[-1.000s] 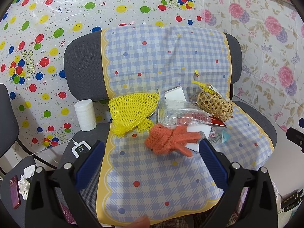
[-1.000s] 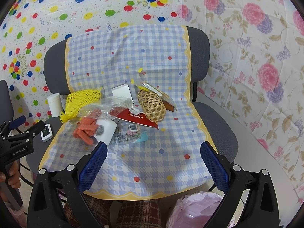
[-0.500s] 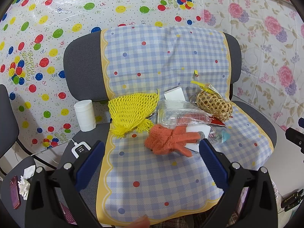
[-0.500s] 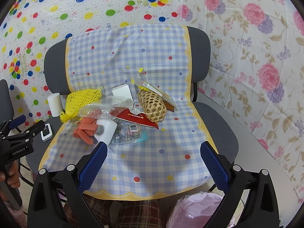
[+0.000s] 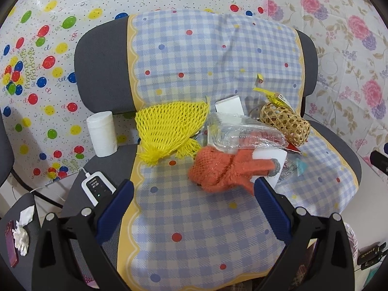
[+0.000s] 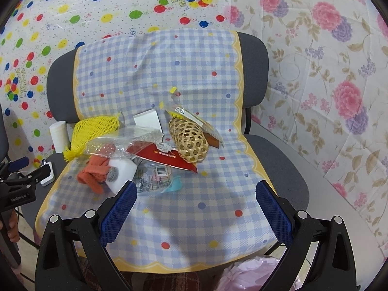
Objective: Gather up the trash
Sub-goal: 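Reach the left tool to the yellow foam net and close on it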
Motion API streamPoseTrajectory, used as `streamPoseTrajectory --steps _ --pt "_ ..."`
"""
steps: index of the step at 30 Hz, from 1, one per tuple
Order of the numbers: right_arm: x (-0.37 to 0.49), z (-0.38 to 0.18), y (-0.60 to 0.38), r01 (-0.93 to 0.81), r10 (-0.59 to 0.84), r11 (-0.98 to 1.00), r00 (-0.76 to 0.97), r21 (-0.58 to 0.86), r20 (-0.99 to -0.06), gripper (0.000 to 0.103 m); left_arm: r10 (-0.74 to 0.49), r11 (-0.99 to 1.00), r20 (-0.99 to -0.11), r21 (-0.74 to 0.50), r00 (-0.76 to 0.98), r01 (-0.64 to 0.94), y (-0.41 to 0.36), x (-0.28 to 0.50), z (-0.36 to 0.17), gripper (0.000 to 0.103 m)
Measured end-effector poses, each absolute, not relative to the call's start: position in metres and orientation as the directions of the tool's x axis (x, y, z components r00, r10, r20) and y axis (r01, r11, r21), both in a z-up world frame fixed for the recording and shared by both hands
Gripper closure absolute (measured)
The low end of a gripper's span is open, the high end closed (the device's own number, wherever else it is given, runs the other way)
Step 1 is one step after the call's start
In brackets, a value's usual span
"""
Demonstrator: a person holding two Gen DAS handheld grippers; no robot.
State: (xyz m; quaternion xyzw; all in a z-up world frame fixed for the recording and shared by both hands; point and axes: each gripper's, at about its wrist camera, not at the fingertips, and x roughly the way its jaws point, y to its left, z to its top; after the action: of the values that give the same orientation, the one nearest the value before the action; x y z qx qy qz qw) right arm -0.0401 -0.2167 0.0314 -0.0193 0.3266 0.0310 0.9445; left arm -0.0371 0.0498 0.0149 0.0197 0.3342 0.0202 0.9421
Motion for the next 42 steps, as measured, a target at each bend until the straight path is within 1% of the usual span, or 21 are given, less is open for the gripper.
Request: streamPoseTrajectory --steps 3,5,7,13,15,18,23,25,28,30,31,32,33,34,35,37,38,39,40,42 --pt "-0.029 0.028 -0.217 -0.082 0.065 0.997 0.79 0.0 -0.609 0.006 0.054 0.998 -0.624 0.053 0.779 -0.027 0.052 -0.027 0.01 0.007" --pt "-0.021 0.025 -0.215 -0.133 0.135 0.99 0.79 0.048 -0.598 0.006 0.07 0.997 -0.622 0.063 0.78 -0.04 0.057 -0.017 0.005 0.007" --pt "-0.013 0.022 -0.212 -0.176 0.184 0.982 0.771 0.074 -0.609 0.006 0.089 0.996 -0.626 0.068 0.775 -0.06 0.064 -0.006 -0.002 0.007" --pt "0.015 0.018 -0.193 -0.175 0.126 0.984 0.772 -0.019 -0.623 0.006 0.115 0.992 -0.623 0.035 0.774 -0.12 0.087 0.028 -0.012 0.007" --pt "0.027 0.01 -0.195 -0.161 0.105 0.987 0.729 -0.02 -0.676 0.006 0.116 0.992 -0.618 0.042 0.778 -0.115 0.089 0.039 -0.013 0.007" --pt "0.048 0.018 -0.197 -0.146 0.102 0.989 0.766 -0.017 -0.635 0.007 0.12 0.992 -0.606 0.053 0.787 -0.11 0.091 0.058 -0.012 0.007" --pt "0.079 0.028 -0.198 -0.108 0.067 0.994 0.802 -0.034 -0.594 0.008 0.109 0.994 -0.607 0.047 0.788 -0.101 0.092 0.099 -0.014 0.007" --pt "0.09 0.028 -0.198 -0.104 0.061 0.994 0.803 -0.039 -0.592 0.011 0.106 0.994 -0.612 0.05 0.784 -0.096 0.091 0.112 -0.018 0.007" --pt "0.102 0.025 -0.196 -0.107 0.062 0.993 0.803 -0.041 -0.593 0.012 0.109 0.994 -0.631 0.066 0.768 -0.087 0.09 0.132 -0.029 0.007" --pt "0.107 0.02 -0.196 -0.115 0.073 0.993 0.796 -0.032 -0.6 0.012 0.098 0.995 -0.656 0.053 0.748 -0.084 0.093 0.142 -0.04 0.007" --pt "0.109 0.019 -0.195 -0.116 0.07 0.992 0.794 -0.038 -0.604 0.013 0.084 0.996 -0.663 0.035 0.744 -0.082 0.096 0.144 -0.043 0.007" --pt "0.111 0.017 -0.195 -0.119 0.069 0.992 0.792 -0.043 -0.607 0.017 0.068 0.996 -0.673 0.009 0.736 -0.084 0.101 0.148 -0.048 0.007" --pt "0.114 0.013 -0.196 -0.119 0.067 0.992 0.784 -0.042 -0.617 0.032 0.071 0.996 -0.683 0.005 0.727 -0.092 0.104 0.15 -0.052 0.007" --pt "0.115 0.011 -0.198 -0.116 0.064 0.992 0.779 -0.043 -0.624 0.036 0.078 0.995 -0.689 0.013 0.72 -0.095 0.106 0.153 -0.056 0.007" --pt "0.118 0.007 -0.199 -0.118 0.072 0.993 0.769 -0.031 -0.636 0.036 0.082 0.995 -0.695 0.018 0.714 -0.096 0.108 0.157 -0.061 0.007" --pt "0.12 0.004 -0.2 -0.117 0.075 0.993 0.76 -0.022 -0.645 0.043 0.066 0.996 -0.713 0.003 0.698 -0.091 0.113 0.162 -0.068 0.009" --pt "0.121 0.002 -0.2 -0.116 0.075 0.993 0.758 -0.021 -0.647 0.044 0.057 0.996 -0.717 -0.005 0.695 -0.087 0.115 0.163 -0.069 0.014" --pt "0.121 0.001 -0.201 -0.117 0.077 0.993 0.756 -0.018 -0.65 0.048 0.045 0.997 -0.72 -0.014 0.693 -0.079 0.116 0.165 -0.071 0.02" --pt "0.121 0.001 -0.202 -0.118 0.08 0.993 0.755 -0.015 -0.651 0.051 0.036 0.997 -0.72 -0.019 0.693 -0.072 0.117 0.165 -0.072 0.024" --pt "0.12 0.0 -0.204 -0.114 0.081 0.993 0.752 -0.008 -0.654 0.052 0.017 0.998 -0.718 -0.025 0.696 -0.05 0.117 0.167 -0.071 0.039"
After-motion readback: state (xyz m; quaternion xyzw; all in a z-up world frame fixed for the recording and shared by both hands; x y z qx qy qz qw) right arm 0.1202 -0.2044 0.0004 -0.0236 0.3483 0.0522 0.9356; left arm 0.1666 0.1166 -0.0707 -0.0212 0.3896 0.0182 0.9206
